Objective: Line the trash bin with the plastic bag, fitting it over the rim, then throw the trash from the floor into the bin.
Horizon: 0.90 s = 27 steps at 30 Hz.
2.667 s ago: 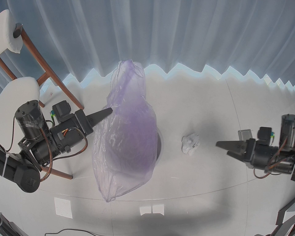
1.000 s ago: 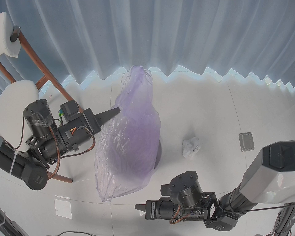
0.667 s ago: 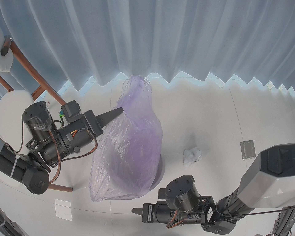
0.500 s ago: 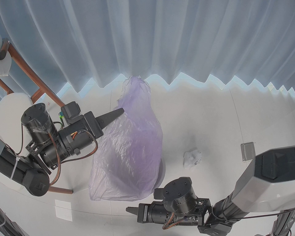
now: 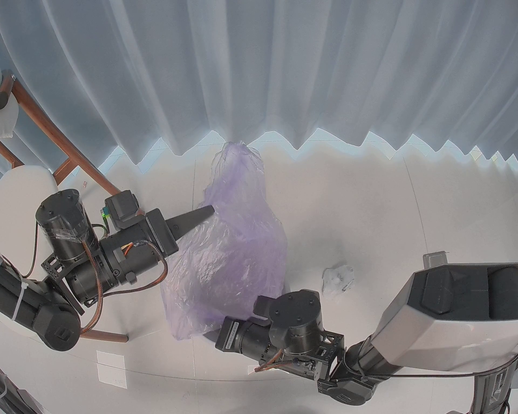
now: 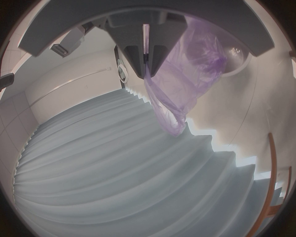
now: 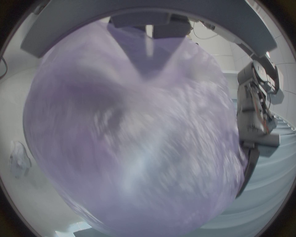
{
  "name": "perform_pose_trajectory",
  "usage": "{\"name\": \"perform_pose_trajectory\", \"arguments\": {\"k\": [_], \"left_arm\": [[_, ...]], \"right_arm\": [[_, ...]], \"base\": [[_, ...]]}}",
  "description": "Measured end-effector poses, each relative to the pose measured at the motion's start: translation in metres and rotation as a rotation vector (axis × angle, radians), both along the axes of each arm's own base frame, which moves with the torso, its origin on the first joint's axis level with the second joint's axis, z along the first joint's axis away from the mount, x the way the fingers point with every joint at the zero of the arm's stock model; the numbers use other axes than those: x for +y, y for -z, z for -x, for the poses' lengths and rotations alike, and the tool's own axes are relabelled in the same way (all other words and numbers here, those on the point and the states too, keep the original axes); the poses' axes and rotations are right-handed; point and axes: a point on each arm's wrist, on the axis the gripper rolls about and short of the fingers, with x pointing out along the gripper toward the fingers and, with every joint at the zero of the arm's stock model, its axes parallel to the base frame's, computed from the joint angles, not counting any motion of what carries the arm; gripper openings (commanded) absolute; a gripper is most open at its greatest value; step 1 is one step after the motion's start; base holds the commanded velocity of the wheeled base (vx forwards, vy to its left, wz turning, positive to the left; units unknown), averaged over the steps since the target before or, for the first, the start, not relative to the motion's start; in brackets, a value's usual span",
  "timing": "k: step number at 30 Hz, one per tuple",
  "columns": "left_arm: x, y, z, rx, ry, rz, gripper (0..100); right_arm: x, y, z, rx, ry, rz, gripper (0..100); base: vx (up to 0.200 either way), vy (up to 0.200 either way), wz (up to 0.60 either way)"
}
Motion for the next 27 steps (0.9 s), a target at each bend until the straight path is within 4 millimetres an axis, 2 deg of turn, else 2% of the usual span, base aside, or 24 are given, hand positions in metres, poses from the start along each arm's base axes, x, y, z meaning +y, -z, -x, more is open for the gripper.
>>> {"name": "perform_pose_trajectory", "arguments": {"k": [6,10,15,18,21,27], "left_arm": [[0.000,0.005,0.014,0.122,0.024,-0.057,0],[0.000,0.003,0.025,0.183,0.044,-0.089,0],[0.000,-0.006,0.033,0.167,0.056,-0.085,0],[0.001,-0.009,0.034,0.159,0.057,-0.087,0],[0.002,-0.008,0.036,0.165,0.055,-0.110,0],[0.007,0.000,0.041,0.253,0.053,-0.209,0]], "right_arm": [[0.007,-0.006,-0.017,-0.054,0.029,-0.035,0],[0.011,-0.003,-0.026,-0.085,0.070,-0.026,0],[0.007,0.009,-0.016,-0.053,0.065,0.027,0],[-0.004,0.017,-0.001,-0.004,0.050,0.096,0],[-0.019,0.013,0.011,0.035,0.044,0.147,0],[-0.062,-0.030,0.020,0.095,0.026,0.168,0]], "base": [[0.000,0.000,0.00],[0.000,0.000,0.00],[0.000,0.000,0.00],[0.000,0.000,0.00],[0.000,0.000,0.00],[0.000,0.000,0.00]]}}
